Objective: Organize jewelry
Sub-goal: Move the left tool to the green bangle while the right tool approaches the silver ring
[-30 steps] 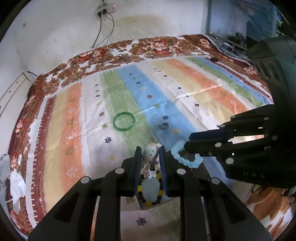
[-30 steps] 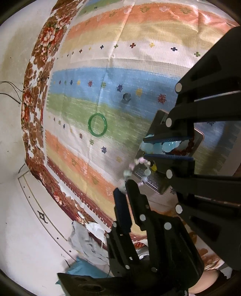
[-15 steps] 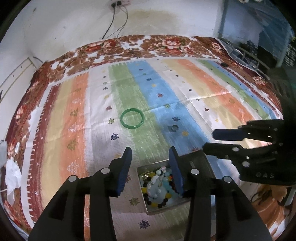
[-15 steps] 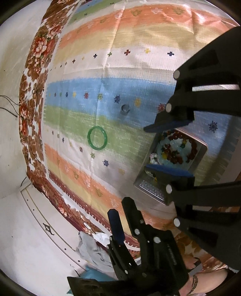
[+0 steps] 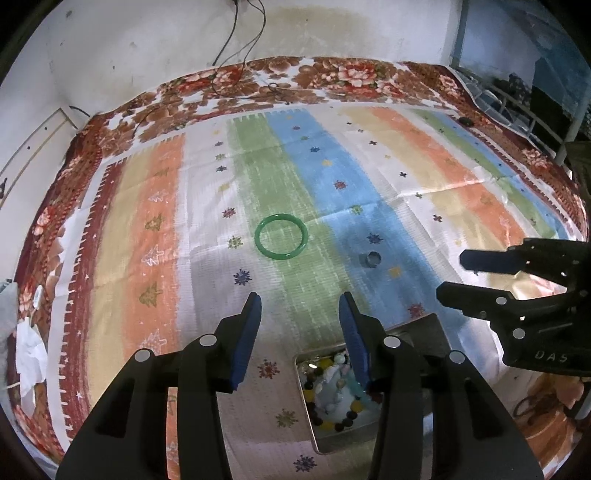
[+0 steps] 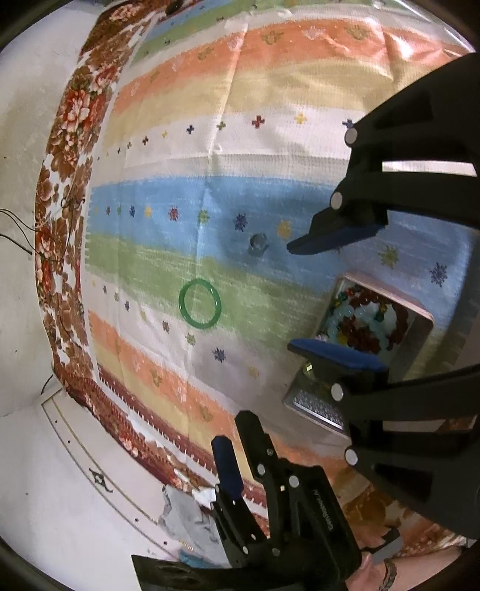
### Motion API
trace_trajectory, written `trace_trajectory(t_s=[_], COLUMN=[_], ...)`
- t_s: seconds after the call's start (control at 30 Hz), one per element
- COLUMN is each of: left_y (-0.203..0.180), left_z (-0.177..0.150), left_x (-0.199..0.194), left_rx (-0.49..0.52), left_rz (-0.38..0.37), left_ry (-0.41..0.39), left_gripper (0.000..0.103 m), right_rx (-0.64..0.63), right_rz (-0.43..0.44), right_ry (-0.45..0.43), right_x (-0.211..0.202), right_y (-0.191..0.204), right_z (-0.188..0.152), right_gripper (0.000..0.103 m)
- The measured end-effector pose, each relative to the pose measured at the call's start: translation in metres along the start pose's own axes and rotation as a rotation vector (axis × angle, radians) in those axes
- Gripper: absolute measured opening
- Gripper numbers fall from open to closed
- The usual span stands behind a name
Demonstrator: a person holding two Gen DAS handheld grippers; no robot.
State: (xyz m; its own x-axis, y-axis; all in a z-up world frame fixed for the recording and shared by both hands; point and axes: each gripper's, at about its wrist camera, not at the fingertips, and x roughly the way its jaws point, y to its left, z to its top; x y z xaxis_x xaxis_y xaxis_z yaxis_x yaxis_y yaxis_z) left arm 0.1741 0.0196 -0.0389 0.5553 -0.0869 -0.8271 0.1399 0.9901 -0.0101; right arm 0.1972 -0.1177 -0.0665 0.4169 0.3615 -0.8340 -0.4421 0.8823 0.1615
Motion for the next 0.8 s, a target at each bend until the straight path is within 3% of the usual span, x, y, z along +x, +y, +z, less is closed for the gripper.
trace_trajectory(t_s=[0.5, 0.6, 0.7, 0.8], left_y=[0.002, 0.006, 0.014, 0.016], left_z=[0.01, 0.019, 0.027, 0.031], left_x=[0.018, 0.029, 0.038, 0.045], left_rx=[0.004, -0.004, -0.06, -0.084], left_rz=[0.033, 0.039, -0.013, -0.019], left_ry=[0.023, 0.036, 0.056, 0.063], left_gripper=[0.047, 0.047, 0.047, 0.047], right_rx=[0.01, 0.02, 0.036, 0.064], right_rz=[-0.086, -0.102, -0.103, -0.078], right_ry=[0.006, 0.005, 0.007, 0.021], right_x=[0.024, 0.028, 0.031, 0.034], right_y=[-0.016, -0.021, -0.028, -0.032], right_z=[0.021, 0.023, 0.025, 0.026], right_gripper=[0.054, 0.06, 0.061, 0.061])
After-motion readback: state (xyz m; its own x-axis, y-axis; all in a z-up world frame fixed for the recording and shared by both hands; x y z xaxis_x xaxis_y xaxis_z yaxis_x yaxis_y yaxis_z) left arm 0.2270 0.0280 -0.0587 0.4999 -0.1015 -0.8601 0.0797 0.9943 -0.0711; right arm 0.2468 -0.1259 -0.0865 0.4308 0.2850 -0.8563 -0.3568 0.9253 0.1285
